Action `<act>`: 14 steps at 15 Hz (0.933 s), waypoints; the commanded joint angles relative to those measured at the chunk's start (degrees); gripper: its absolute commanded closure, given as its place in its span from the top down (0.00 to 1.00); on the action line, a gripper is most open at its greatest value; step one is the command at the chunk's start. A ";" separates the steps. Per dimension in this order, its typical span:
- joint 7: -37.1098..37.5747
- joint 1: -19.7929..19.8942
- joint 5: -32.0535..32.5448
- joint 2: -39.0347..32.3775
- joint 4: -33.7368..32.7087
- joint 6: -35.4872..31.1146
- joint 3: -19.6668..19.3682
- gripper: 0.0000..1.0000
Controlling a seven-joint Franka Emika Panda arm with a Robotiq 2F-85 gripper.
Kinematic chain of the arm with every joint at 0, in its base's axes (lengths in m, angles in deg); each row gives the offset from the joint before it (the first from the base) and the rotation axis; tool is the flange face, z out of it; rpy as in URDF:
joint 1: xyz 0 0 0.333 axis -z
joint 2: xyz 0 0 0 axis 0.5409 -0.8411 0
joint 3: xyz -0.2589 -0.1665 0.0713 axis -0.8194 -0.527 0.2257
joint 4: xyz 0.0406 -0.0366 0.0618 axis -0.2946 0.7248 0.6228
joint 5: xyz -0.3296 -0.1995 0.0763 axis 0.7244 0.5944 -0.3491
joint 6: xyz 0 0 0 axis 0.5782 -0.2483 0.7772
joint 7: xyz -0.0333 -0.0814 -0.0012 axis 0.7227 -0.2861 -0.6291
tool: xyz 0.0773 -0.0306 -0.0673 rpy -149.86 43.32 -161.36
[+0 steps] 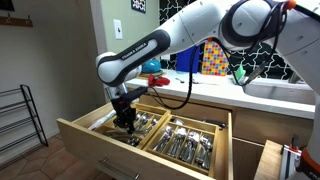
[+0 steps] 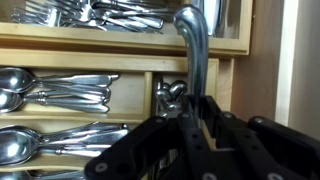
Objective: Remove the knife from the countertop and put it in the bottom left compartment of the opened drawer
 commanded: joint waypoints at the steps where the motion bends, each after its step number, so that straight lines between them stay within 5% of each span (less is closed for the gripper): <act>1: -2.23 -0.93 -1.47 -8.34 -13.06 5.81 -1.15 0.07; 7: -0.86 -1.52 -1.82 -17.73 -27.73 12.37 -0.71 0.07; 14: -1.45 -4.09 -0.74 -23.88 -36.30 11.65 -4.87 0.07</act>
